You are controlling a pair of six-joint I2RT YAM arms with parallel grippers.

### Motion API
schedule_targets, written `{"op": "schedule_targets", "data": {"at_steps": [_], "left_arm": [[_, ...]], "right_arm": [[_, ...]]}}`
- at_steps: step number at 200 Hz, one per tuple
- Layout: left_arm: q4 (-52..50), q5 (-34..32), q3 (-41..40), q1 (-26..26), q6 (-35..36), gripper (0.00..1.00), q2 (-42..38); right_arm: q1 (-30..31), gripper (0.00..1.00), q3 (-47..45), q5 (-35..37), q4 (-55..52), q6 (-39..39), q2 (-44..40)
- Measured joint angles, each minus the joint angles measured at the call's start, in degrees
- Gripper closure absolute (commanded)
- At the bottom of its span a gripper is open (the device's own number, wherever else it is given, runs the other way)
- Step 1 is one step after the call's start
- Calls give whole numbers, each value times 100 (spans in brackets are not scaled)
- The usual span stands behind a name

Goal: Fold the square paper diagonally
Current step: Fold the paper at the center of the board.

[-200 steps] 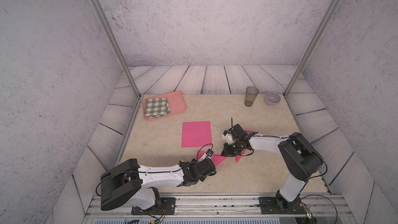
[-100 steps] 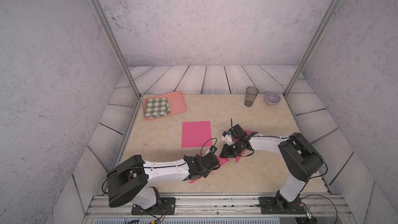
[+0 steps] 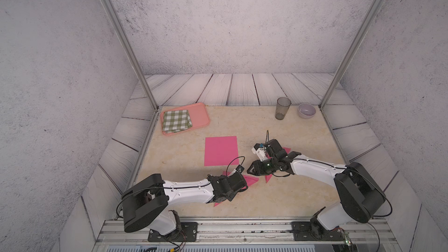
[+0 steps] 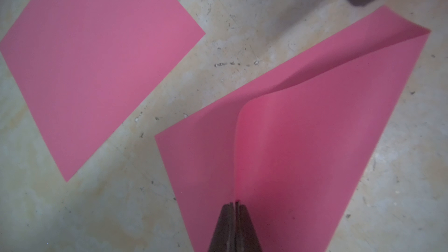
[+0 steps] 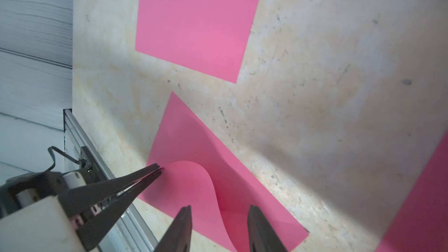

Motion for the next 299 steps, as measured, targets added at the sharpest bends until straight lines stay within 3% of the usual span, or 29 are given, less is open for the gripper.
{"op": "schedule_targets", "data": {"at_steps": [69,236,299], "left_arm": [[55,363,-98,0,39,97,-476],[103,750,-184,0,195,98,-632],[55,789,-184,0,282,97,-793]], "right_arm": [[11,50,-310,-662,798,-376,20],[435,43,-479,-800,1860,-909,638],[437,54,-487,-817,1777,-1167,632]]}}
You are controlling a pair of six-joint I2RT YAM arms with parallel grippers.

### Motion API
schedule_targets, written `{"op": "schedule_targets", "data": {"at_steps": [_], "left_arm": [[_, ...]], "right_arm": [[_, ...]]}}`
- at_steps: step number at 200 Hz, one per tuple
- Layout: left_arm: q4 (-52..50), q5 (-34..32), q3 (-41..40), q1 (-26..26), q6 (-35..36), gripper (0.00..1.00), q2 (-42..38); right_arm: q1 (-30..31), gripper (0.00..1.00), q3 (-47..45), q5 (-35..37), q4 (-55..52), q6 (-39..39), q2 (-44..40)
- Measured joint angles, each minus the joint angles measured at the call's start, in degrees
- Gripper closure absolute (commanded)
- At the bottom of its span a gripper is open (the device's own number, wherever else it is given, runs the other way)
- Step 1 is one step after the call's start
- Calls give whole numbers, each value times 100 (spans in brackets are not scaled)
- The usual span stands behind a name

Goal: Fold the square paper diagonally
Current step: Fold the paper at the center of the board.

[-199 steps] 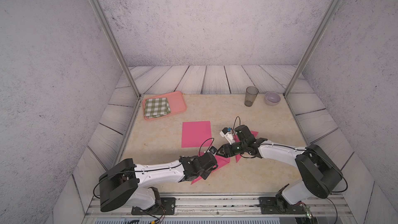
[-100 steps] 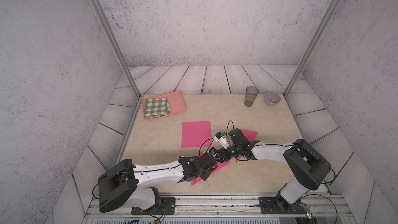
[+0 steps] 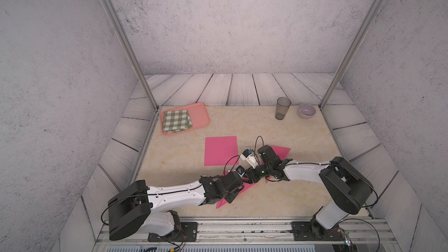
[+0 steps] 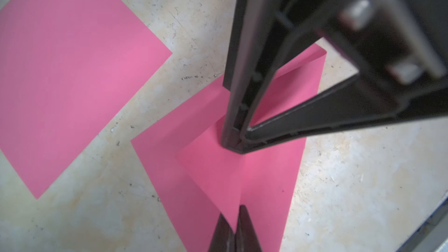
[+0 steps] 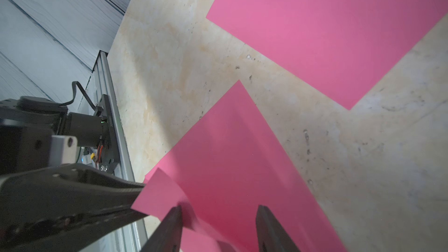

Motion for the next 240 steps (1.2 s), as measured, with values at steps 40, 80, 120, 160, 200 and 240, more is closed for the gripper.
{"op": "schedule_targets", "data": {"at_steps": [40,80,120,160,200,240], "left_arm": [[-33,0,0,0,15,97,-15],[-39,0,0,0,17,98,39],[-37,-26,2,0,22,97,66],[-42,-87,2,0,48,97,37],[-48,-90,2,0,59,97,24],[-55,-83,2,0,59,96,35]], "right_arm": [[2,67,0,-103,22,-13,0],[2,74,0,-101,-26,-26,-2],[2,78,-20,-35,-96,2,-94],[2,83,-101,125,-87,111,-223],[2,92,-114,177,-4,291,-225],[2,100,-179,186,83,387,-238]]}}
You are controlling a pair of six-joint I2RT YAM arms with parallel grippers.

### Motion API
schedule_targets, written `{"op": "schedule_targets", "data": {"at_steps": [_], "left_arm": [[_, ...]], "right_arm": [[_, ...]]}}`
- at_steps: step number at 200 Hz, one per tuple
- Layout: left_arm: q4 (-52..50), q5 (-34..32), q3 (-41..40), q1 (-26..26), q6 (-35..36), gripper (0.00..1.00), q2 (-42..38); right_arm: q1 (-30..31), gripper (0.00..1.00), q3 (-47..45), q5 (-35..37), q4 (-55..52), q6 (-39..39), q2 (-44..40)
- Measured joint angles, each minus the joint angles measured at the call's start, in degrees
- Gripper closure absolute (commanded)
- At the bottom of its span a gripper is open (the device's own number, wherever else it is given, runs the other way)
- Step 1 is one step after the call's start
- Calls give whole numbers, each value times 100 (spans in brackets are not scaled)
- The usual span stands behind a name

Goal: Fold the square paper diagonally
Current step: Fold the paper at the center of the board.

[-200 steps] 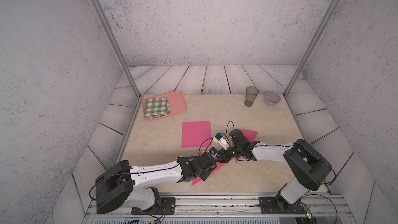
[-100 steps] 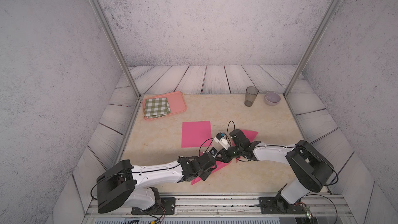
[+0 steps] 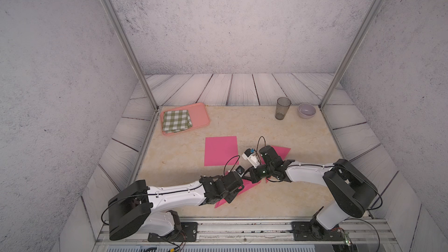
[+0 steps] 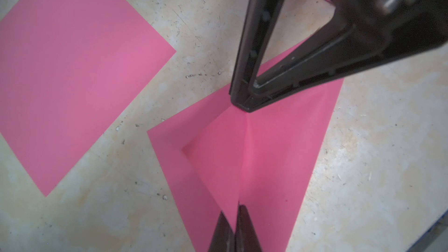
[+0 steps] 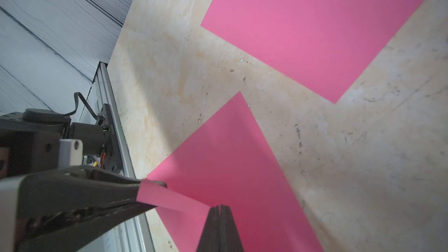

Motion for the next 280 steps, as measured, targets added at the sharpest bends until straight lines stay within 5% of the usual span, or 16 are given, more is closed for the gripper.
{"op": "schedule_targets", "data": {"at_steps": [42,63,104,280], "left_arm": [[-26,-9,52,0,0,96,24],[-17,-20,68,0,2,96,22],[-22,-26,68,0,31,97,24],[4,61,90,0,302,98,-101]], "right_arm": [[0,100,-127,79,0,66,-306],[0,73,-131,142,-7,92,-426],[0,48,-280,363,-66,153,-730],[59,43,-345,431,-214,-345,-540]]}}
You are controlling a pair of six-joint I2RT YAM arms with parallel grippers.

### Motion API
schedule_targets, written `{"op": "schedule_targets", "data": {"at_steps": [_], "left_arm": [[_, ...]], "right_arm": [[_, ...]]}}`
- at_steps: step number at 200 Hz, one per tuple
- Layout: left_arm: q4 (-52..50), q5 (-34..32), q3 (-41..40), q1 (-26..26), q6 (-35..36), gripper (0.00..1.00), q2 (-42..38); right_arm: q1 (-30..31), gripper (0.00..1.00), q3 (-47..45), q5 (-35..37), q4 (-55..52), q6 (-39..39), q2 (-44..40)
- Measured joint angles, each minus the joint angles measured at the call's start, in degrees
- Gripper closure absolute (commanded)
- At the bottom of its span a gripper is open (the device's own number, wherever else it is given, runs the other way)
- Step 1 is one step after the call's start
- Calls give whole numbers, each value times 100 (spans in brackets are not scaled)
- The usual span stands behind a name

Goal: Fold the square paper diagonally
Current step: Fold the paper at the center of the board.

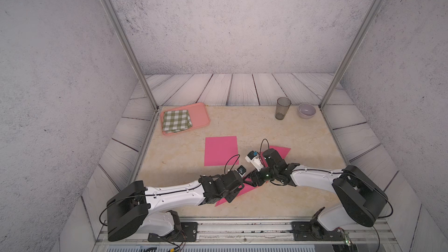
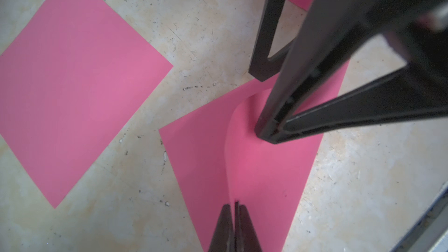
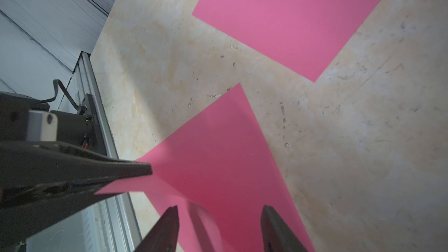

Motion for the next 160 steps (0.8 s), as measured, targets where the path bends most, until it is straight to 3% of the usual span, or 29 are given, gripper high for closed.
{"op": "schedule_targets", "data": {"at_steps": [86,112,160], "left_arm": [[98,83,0,0,39,98,22],[90,81,0,0,37,98,22],[74,79,0,0,33,98,15]], "right_arm": [[66,74,68,-22,85,0,76],[101,88,96,-35,83,15,96],[181,98,157,-24,81,103,103]]}}
